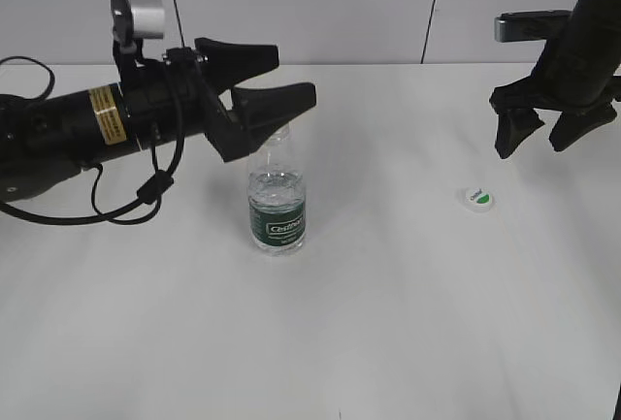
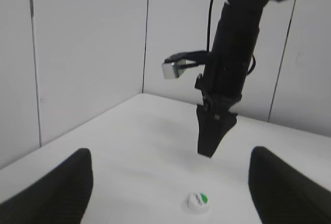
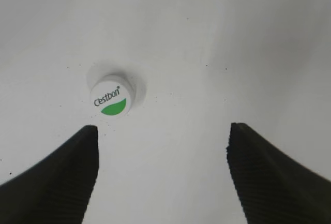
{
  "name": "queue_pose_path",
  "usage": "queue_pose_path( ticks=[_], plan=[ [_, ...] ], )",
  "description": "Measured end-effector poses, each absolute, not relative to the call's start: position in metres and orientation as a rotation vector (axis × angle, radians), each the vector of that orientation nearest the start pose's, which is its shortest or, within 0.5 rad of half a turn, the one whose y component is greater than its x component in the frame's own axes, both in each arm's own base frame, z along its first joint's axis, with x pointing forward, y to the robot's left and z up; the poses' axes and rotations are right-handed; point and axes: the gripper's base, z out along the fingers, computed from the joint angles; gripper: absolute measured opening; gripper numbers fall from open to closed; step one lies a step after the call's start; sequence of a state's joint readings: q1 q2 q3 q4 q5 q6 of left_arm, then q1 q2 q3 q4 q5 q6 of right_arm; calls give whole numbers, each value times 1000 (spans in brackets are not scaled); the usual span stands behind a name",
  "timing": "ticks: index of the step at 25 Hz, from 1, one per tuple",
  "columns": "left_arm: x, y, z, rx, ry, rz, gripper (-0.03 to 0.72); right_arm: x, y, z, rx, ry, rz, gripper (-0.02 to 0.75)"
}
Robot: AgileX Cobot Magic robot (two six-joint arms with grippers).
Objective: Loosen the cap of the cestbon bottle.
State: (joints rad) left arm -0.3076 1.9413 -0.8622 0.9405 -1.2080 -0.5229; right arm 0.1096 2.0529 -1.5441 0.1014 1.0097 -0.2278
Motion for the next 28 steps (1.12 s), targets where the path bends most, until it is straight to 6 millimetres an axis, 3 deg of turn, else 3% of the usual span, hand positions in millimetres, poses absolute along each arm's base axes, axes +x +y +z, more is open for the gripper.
queue_pose_path(
  ticks=[4, 8, 12, 15, 21, 28],
  plan=[
    [313, -169, 206, 790, 1369, -970, 558, 412, 53, 183, -431, 2964, 123, 589],
    [318, -158, 232, 672, 1472, -801, 558, 412, 53, 186, -431, 2959, 123, 589],
    [326, -136, 250, 444, 1614, -645, 558, 411, 53, 186, -430, 2965, 128, 589],
    [329, -117, 255, 322, 1687, -568, 558, 410, 55, 186, -420, 2978, 156, 589],
    [328, -83, 245, 189, 1964, -333, 558, 407, 57, 186, -410, 3002, 191, 589],
    [330, -58, 243, 60, 2201, -110, 558, 404, 56, 188, -400, 3036, 200, 589]
  ],
)
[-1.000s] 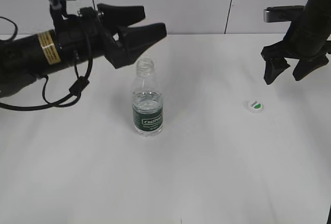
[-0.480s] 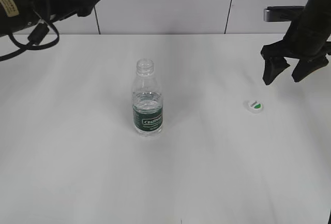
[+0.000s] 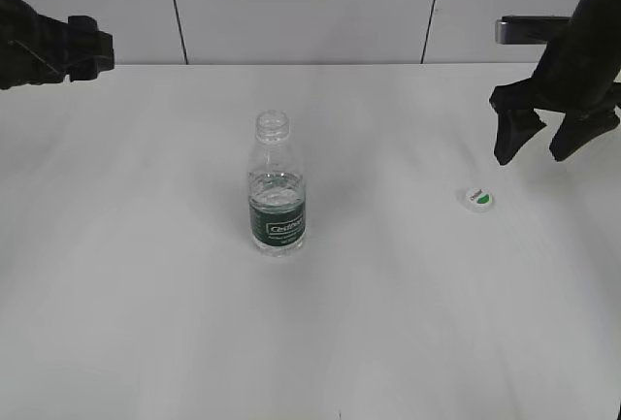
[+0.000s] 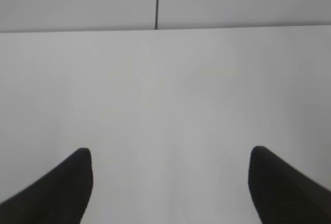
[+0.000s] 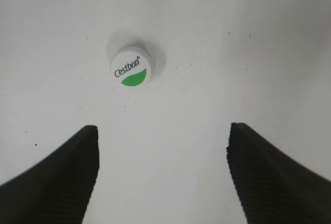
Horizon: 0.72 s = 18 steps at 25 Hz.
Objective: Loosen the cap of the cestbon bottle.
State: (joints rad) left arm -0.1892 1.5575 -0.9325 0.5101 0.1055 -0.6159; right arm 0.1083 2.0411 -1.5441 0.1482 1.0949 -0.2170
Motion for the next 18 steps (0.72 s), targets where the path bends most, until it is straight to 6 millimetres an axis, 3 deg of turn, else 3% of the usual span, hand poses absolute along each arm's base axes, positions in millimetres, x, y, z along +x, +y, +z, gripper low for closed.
queue_pose_path(
  ticks=[6, 12, 18],
  plan=[
    [334, -52, 260, -19, 2317, -26, 555, 402, 47, 205, -356, 2997, 197, 589],
    [343, -48, 272, -17, 2444, -90, 552, 395, 35, 233, -318, 2944, 180, 589],
    [346, -41, 281, -19, 2538, -90, 552, 390, 35, 246, -314, 2933, 179, 589]
  ],
)
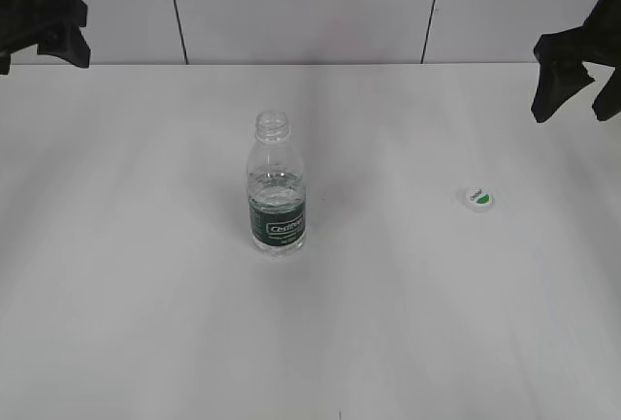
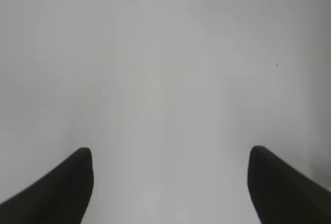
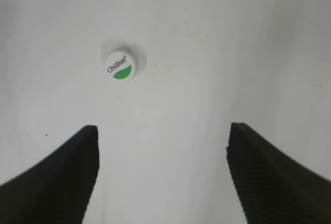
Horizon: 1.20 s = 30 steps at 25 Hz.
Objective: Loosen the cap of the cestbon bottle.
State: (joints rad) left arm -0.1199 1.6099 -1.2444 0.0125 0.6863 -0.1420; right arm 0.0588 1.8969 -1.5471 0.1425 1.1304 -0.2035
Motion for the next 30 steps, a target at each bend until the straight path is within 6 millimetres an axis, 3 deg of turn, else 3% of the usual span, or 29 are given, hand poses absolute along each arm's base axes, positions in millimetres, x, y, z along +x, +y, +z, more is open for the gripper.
queue_pose_path(
  ticks=[15, 22, 30],
  plan=[
    [338, -29, 290, -23, 2581, -33, 552, 390, 35, 245, -313, 2934, 179, 589],
    [283, -16, 349, 7, 2537, 89, 551, 390, 35, 246, -309, 2926, 180, 589],
    [184, -3, 405, -35, 2453, 131, 551, 393, 35, 246, -300, 2899, 180, 589]
  ],
)
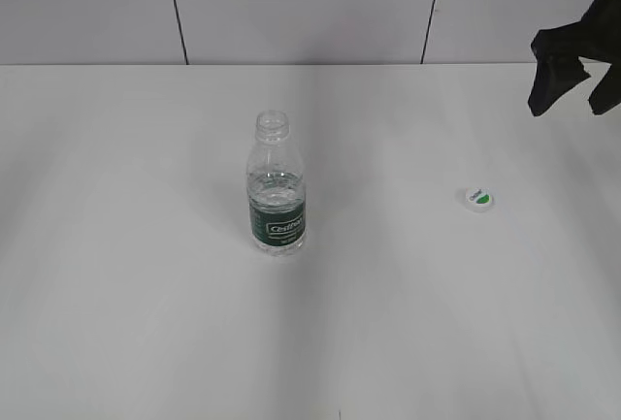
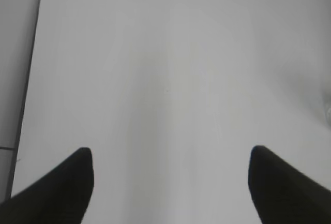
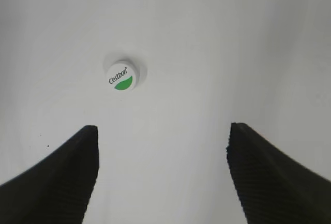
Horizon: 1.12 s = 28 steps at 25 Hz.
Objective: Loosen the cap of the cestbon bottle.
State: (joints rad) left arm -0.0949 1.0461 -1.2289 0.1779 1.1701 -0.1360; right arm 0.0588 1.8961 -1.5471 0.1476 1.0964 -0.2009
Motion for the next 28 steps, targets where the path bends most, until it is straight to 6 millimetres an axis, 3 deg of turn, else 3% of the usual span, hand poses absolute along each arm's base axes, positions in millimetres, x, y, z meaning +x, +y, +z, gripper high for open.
queue_pose_path(
  ticks=[6, 11, 15, 19, 22, 28],
  plan=[
    [86, 7, 418, -62, 2245, 102, 551, 393, 35, 247, -298, 2889, 179, 589],
    [21, 14, 405, -79, 2104, 81, 551, 394, 35, 249, -295, 2872, 176, 589],
    [-15, 17, 382, -87, 2017, 69, 551, 395, 35, 250, -293, 2861, 174, 589],
    [-36, 19, 350, -90, 1975, 62, 551, 395, 35, 250, -293, 2861, 174, 589],
    [-40, 19, 324, -90, 1981, 61, 551, 395, 35, 250, -292, 2861, 175, 589],
    [-20, 14, 297, -63, 2010, 28, 551, 395, 35, 252, -291, 2855, 176, 589]
  ],
)
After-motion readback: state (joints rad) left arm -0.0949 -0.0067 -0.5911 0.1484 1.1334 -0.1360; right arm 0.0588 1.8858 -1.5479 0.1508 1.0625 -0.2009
